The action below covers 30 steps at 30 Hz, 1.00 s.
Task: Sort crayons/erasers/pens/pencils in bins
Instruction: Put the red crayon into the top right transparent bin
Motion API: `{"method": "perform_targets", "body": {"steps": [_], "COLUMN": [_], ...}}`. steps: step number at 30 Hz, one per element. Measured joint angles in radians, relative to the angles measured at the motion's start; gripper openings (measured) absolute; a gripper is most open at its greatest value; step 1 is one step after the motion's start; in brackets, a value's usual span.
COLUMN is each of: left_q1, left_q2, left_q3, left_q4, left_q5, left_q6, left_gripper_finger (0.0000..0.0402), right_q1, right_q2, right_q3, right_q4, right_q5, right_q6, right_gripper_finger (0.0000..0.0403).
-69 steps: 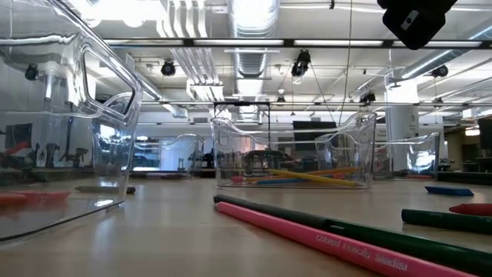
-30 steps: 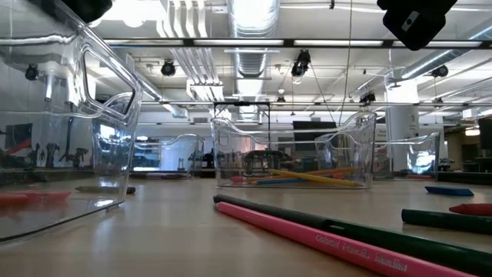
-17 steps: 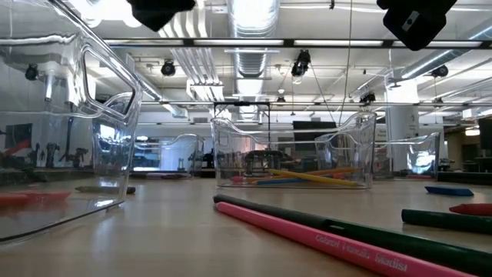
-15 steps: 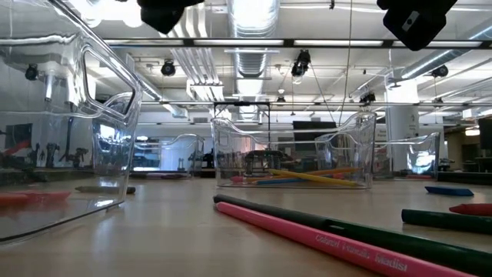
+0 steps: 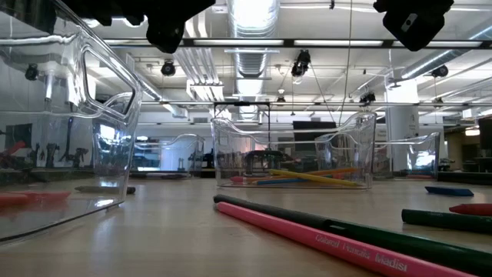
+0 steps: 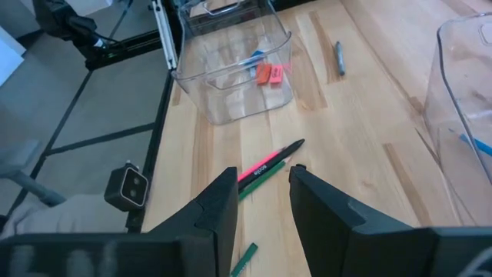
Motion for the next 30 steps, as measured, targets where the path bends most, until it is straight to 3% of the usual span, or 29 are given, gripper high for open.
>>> {"method": "perform_targets", "body": {"steps": [6,12,30], "left_q1": [0.001,0.003,0.003], "left_q2": [0.024,0.024,0.022], "left_q3": [-0.001,-0.001,-0.001], "left_q4": [-0.022,-0.014,-0.014], "left_q5": [0.008,0.007,-0.014], "left_q6": [-0.004,-0.005,-0.005], "left_gripper_finger": [0.0155,0.0155,0.0155], "right_q1": [0.000,-0.017,-0.039], "right_q2": [0.001,0.001,-0.001], "right_q3": [-0.013,-0.011,0.061], "right_q4": [0.001,0.014,-0.034], "right_q5": [0.034,0.225,0.062], "right_q6": [0.000,-0.027,-0.006], "right_gripper_finger": [0.0109,0.0109,0.0109]}}
